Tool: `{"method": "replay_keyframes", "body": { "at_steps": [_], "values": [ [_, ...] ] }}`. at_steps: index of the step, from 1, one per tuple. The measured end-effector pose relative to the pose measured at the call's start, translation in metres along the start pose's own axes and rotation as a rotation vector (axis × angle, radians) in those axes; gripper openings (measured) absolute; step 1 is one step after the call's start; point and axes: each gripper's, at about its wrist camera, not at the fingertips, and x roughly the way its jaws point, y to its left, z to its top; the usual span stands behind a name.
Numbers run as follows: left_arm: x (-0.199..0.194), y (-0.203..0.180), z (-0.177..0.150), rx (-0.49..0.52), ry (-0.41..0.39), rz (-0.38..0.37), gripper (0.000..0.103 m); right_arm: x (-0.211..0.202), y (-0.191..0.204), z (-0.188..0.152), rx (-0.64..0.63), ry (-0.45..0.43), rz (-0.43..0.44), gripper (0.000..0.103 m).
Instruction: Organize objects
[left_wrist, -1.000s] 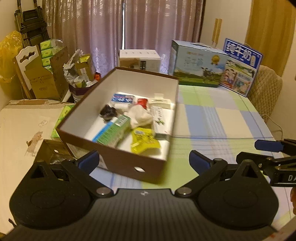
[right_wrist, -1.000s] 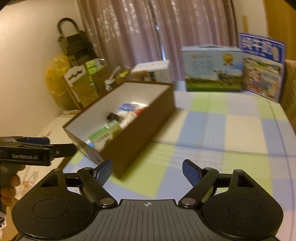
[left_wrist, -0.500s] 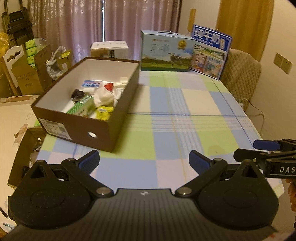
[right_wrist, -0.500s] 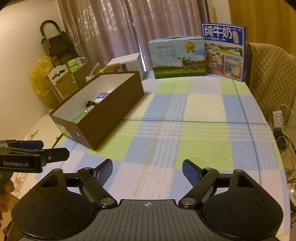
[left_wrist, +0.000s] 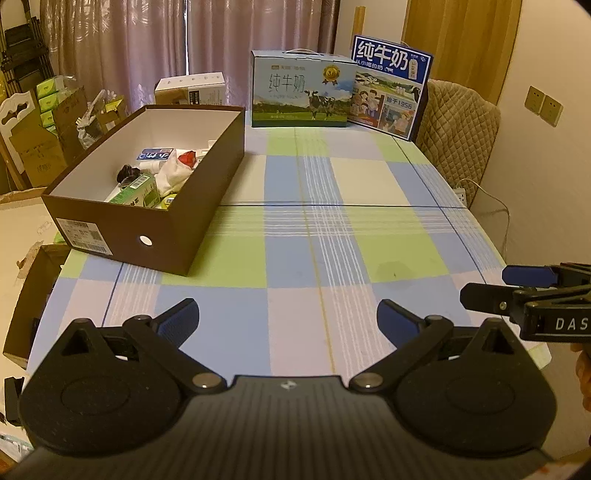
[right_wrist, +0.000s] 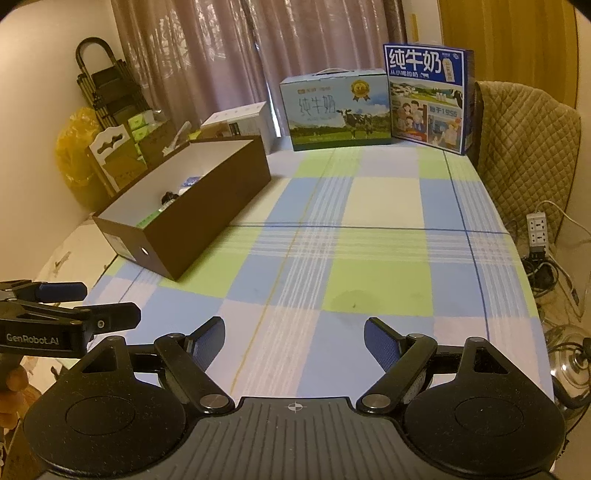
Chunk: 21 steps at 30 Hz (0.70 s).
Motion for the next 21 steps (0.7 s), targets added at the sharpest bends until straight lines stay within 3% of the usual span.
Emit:
{"method": "replay_keyframes", "body": {
  "at_steps": [21],
  "values": [
    [0.000, -0.014, -0.006, 0.008, 0.012, -0.005, 0.101, -0.002, -0.007, -0.005, 0.007, 0.013, -0.003, 0.080]
  ]
}}
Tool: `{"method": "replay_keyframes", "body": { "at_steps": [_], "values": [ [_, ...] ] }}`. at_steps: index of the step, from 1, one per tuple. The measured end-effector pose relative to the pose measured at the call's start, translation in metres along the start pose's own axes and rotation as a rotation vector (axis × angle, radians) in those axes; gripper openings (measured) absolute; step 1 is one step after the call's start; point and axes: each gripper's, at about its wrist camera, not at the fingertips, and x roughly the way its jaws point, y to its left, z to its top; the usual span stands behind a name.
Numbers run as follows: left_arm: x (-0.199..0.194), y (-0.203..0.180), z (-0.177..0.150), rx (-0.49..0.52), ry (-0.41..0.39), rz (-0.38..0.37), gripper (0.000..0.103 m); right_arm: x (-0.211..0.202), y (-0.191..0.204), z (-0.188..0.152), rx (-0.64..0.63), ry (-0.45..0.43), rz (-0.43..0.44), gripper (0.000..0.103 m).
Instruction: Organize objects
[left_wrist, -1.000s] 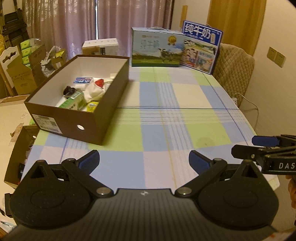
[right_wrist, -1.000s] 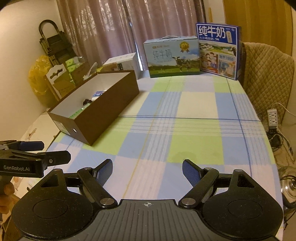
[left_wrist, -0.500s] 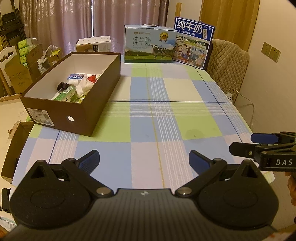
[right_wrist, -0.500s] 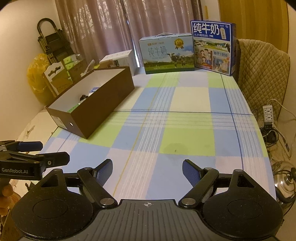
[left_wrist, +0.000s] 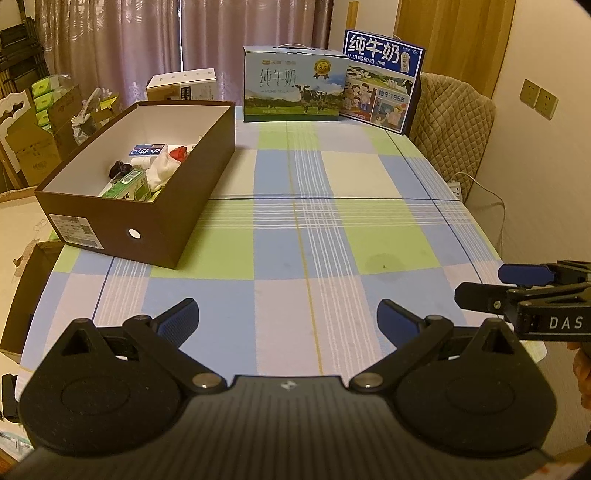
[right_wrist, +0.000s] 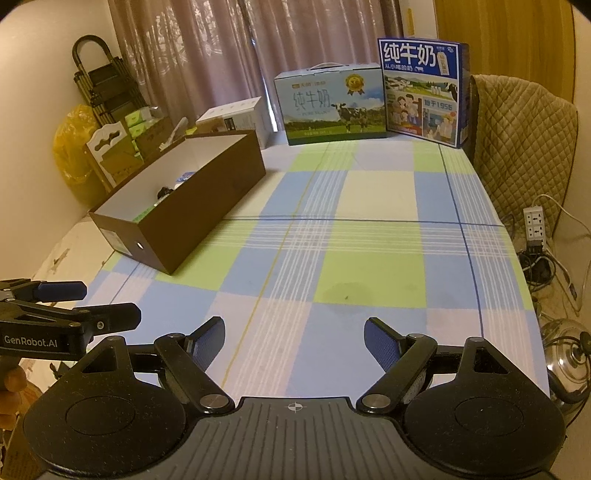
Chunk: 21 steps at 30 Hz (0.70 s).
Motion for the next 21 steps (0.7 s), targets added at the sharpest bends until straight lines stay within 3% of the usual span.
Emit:
{"method": "replay_keyframes", "body": {
  "at_steps": [21],
  "values": [
    [0.011, -0.011, 0.014, 0.024, -0.009, -0.013, 0.101, -0.001, -0.017, 0.010, 0.028, -0.014, -0.017, 0.080]
  ]
}}
